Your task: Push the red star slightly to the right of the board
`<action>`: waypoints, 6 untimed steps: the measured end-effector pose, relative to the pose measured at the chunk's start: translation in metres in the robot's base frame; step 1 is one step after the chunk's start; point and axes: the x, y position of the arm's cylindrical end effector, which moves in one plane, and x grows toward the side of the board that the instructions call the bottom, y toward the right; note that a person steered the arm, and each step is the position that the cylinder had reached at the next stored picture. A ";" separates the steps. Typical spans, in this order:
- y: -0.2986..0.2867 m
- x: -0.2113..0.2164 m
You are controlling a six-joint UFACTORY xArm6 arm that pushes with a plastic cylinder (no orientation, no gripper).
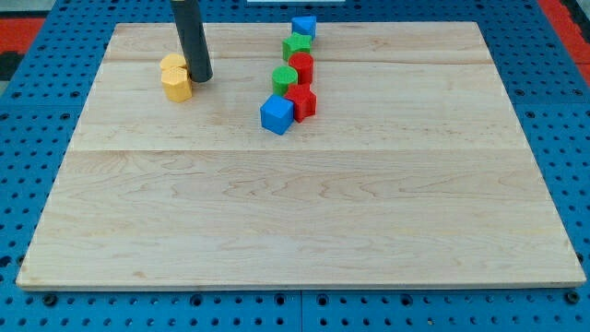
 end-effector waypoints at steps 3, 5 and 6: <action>0.141 0.069; 0.134 0.108; 0.100 0.126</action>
